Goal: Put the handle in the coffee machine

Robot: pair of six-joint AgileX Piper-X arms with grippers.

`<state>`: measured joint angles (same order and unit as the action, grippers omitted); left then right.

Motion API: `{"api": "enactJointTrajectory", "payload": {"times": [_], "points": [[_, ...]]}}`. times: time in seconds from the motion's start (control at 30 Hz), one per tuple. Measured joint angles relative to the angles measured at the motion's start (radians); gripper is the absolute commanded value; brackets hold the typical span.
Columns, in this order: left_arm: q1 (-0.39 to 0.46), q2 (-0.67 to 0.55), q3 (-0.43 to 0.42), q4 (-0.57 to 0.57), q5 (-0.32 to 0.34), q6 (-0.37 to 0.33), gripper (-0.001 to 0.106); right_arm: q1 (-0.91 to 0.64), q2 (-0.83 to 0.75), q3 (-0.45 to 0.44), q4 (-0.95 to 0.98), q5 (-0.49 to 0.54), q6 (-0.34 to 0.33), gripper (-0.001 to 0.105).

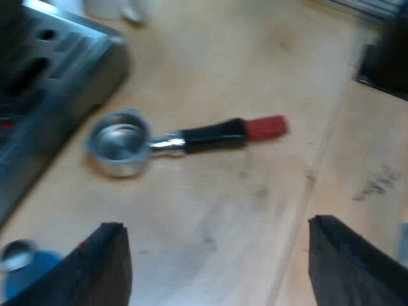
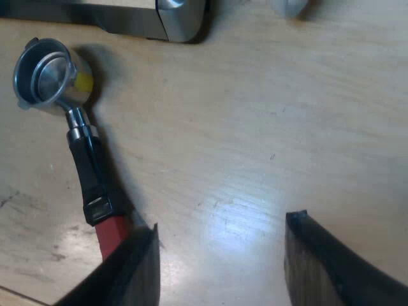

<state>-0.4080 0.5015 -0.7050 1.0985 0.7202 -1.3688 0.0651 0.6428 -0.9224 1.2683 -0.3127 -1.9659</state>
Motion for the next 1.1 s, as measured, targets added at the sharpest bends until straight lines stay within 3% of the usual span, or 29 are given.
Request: {"api": "enactJointTrajectory", "payload": {"times": [0.13,0.57,0.67,0.83,1.1], "points": [[-0.04,0.051,0.0,-0.003,0.034,0.007,0.061,0.0,0.0,0.0,-0.022,0.0,-0.035,0.047],[-0.039,0.065,0.002,-0.054,0.034,0.015,0.061,0.0,0.02,0.0,-0.03,0.02,-0.022,0.047],[-0.039,0.065,0.002,-0.054,0.034,0.015,0.061,0.0,0.064,-0.001,-0.03,0.02,-0.008,0.036],[-0.039,0.065,0.002,-0.054,0.034,0.021,0.061,0.0,0.136,-0.001,-0.032,0.017,-0.006,0.002],[-0.039,0.065,0.002,-0.054,0.034,0.03,0.061,0.103,0.198,-0.001,-0.037,-0.009,0.0,0.0]]}}
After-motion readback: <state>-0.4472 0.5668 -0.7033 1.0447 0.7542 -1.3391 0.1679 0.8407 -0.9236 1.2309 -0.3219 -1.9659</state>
